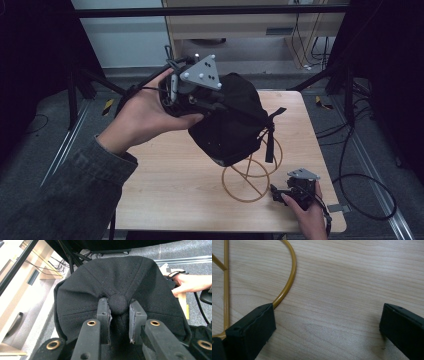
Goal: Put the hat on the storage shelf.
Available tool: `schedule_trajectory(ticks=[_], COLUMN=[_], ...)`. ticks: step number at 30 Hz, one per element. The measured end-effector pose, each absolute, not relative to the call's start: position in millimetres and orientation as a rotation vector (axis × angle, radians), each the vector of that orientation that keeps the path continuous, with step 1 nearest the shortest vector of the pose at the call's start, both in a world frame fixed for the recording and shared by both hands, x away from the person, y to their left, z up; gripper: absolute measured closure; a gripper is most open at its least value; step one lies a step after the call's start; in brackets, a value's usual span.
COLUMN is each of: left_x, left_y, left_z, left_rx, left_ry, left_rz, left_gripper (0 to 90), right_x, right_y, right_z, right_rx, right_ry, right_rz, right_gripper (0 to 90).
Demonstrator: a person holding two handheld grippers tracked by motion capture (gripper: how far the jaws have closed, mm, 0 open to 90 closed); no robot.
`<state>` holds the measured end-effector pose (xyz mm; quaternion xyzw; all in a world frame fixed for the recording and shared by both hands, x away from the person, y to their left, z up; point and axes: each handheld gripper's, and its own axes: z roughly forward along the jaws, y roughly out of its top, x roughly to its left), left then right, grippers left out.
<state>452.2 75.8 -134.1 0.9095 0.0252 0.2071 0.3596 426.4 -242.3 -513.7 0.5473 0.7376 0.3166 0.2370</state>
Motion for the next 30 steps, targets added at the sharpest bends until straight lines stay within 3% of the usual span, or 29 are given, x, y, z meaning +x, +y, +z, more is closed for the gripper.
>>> schedule_trajectory(ticks=[30], left_x=[471.9], left_y=[14.5], left_z=[-166.4], left_rx=[2.400], left_ry=[0.037], left_rz=[0.419], left_gripper=[74.4], right_x=[424.3], right_y=[-244.2], right_z=[-513.9], right_rx=[1.506], right_ry=[2.017], right_rz=[0.868], right_gripper=[0.5])
